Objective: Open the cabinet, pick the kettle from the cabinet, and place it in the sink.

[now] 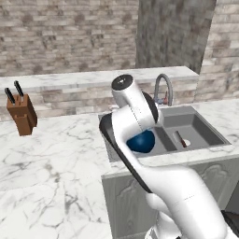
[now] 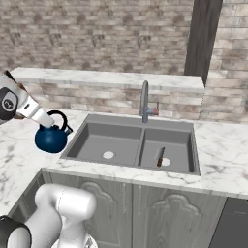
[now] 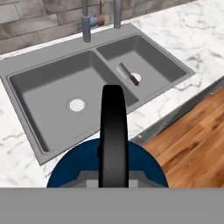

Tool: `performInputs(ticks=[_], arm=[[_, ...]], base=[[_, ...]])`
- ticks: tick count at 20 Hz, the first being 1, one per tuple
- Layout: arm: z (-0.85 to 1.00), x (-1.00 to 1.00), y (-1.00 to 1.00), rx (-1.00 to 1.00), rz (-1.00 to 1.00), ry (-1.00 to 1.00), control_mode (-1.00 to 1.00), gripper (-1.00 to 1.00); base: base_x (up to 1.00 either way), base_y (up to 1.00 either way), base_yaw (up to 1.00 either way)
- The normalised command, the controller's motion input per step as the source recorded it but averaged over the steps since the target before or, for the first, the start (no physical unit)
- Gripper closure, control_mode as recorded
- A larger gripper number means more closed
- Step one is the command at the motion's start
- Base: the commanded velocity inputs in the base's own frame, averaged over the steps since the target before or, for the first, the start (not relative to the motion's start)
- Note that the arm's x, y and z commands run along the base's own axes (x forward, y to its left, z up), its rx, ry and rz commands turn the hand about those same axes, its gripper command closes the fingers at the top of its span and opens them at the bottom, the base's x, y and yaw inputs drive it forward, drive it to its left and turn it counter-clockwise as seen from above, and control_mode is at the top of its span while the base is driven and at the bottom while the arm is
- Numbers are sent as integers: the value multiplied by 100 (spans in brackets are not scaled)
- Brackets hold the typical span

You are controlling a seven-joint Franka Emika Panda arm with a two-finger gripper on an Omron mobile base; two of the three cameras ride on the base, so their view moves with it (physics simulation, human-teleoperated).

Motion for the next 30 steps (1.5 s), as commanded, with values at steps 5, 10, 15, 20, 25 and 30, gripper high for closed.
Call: performInputs(ticks=[5,10,15,20,25,30], arm=[[-16,27,-30,0,0,2,-100,100],[-24,36,-28,0,0,0,-100,100],[-34,34,-18,-3,0,-1,-100,100],[-27,49,-16,-1,0,2,-100,100],[-22,51,-17,0,7,0,-100,100],[-23,51,-11,0,10,1,-100,100]], base=[[0,0,0],[0,0,0],[0,0,0],[0,0,0],[0,0,0],[0,0,0]])
